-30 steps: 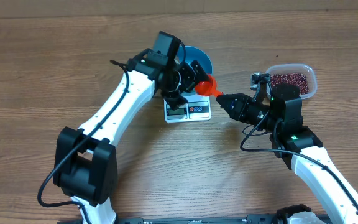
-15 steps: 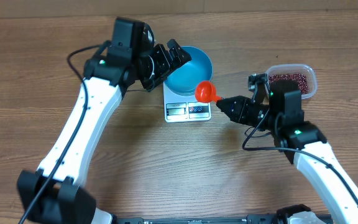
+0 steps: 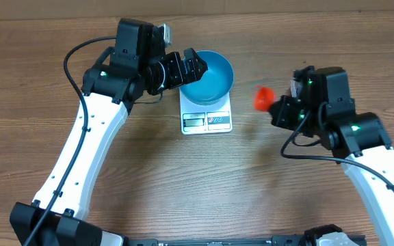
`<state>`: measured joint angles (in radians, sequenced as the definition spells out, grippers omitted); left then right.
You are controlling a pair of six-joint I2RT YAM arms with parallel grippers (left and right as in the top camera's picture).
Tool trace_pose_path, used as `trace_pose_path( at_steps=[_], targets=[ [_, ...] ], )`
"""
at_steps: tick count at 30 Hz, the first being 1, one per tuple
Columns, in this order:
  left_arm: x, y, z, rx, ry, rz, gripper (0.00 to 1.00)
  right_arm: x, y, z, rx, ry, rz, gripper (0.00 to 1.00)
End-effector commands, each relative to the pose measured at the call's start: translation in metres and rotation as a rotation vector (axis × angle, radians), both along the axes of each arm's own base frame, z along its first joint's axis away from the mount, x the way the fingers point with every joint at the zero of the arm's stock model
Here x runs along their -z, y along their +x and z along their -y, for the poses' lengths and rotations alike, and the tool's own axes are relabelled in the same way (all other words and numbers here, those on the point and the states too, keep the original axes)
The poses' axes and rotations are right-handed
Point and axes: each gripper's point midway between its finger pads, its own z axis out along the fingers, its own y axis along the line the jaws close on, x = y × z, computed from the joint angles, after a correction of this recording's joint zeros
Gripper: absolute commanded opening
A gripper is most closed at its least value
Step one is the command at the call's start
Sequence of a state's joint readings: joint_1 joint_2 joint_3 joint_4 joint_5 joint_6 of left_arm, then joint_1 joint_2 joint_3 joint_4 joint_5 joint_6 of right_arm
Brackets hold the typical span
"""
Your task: Scoop item into bowl and weigh 150g on scale
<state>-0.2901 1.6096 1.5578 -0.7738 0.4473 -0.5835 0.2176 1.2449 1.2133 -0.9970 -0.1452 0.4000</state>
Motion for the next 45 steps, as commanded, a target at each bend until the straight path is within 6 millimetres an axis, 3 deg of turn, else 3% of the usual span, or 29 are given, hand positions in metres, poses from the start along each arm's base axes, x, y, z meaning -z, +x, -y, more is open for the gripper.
trace_pose_path(
  at_steps=[1,2,4,6,7,16,21,28,45],
  targets=[
    [-0.009,0.001,-0.001,0.019,0.018,0.045,1.0,-0.018,0.009,0.047,0.145,-0.228,0.065,0.04],
    [-0.008,0.001,-0.001,0.02,0.019,0.041,1.0,-0.019,0.006,0.055,0.167,-0.267,0.057,0.03],
    [-0.007,0.0,-0.001,0.026,0.025,0.044,0.63,-0.019,0.002,0.067,0.198,-0.326,0.045,0.04],
    [-0.007,-0.002,0.002,0.071,0.053,0.073,0.1,-0.019,-0.003,0.077,0.223,-0.379,0.029,0.04],
    [-0.005,-0.005,0.004,0.103,0.072,0.086,0.04,-0.018,-0.005,0.081,0.232,-0.399,0.021,0.04],
    [0.035,-0.04,-0.003,0.11,0.408,0.005,0.04,-0.016,-0.009,0.107,0.321,-0.422,-0.01,0.04],
    [0.04,-0.055,0.012,0.148,0.507,0.034,0.04,-0.015,-0.008,0.117,0.357,-0.374,-0.022,0.04],
    [0.048,-0.057,0.025,0.151,0.644,0.094,0.04,-0.015,-0.004,0.118,0.365,-0.326,-0.018,0.04],
    [0.157,-0.053,0.048,0.253,0.881,-0.052,0.04,-0.017,-0.001,0.118,0.365,-0.324,-0.001,0.04]
  ],
)
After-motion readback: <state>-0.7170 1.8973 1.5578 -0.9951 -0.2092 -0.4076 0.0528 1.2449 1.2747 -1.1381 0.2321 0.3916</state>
